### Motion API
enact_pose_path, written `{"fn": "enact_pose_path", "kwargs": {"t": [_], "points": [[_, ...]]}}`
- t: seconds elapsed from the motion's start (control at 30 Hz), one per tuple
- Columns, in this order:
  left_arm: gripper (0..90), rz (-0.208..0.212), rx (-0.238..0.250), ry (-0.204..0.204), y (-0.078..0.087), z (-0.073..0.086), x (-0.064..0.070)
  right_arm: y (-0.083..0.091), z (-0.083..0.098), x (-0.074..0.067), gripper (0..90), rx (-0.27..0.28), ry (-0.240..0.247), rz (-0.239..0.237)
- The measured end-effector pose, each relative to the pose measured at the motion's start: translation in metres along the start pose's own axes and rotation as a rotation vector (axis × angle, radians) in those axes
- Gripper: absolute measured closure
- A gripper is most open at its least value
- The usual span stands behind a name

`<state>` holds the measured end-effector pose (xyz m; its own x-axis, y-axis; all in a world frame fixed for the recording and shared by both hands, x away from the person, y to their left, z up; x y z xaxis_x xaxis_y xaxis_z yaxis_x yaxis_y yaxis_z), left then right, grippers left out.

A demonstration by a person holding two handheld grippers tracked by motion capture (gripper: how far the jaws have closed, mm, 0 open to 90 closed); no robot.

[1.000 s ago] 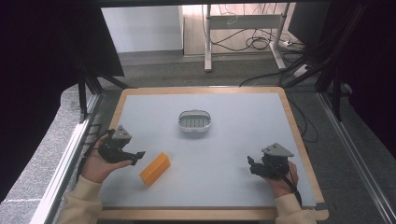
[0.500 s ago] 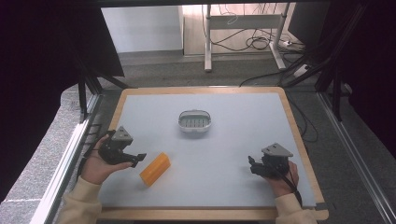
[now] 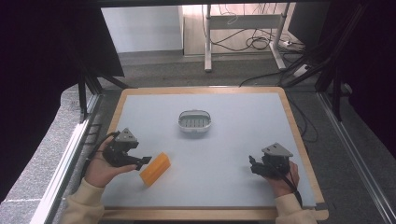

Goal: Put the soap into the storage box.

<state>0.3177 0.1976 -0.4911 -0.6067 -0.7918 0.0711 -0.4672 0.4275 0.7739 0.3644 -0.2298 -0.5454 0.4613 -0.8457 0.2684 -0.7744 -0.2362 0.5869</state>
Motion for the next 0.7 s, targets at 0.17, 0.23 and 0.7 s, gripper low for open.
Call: {"fn": "enact_pose_path", "kwargs": {"t": [0.17,0.23,0.7], "points": [[24.7,0.018,-0.002,0.01,-0.001,-0.001,0.007,0.001,0.0,0.0,16.2,0.004,0.005,-0.002],[24.6,0.024,-0.009,0.005,-0.003,-0.001,0.01,0.0,0.0,-0.001,16.2,0.005,0.006,-0.003],[24.4,0.038,-0.028,-0.008,-0.011,-0.001,0.021,0.001,-0.001,-0.001,16.0,0.009,0.002,-0.006]]}}
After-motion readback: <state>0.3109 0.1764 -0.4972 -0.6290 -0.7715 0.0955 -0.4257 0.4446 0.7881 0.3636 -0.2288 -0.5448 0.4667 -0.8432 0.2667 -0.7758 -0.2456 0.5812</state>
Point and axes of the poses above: each handheld gripper's, and its own axes: y roughly backward along the jaws, z roughly out of its underside, x roughly to its right, the point moved 7 cm from there along -y, roughly forward along the jaws, and after that the axes turned 5 degrees about y, right-handed, at the moved point
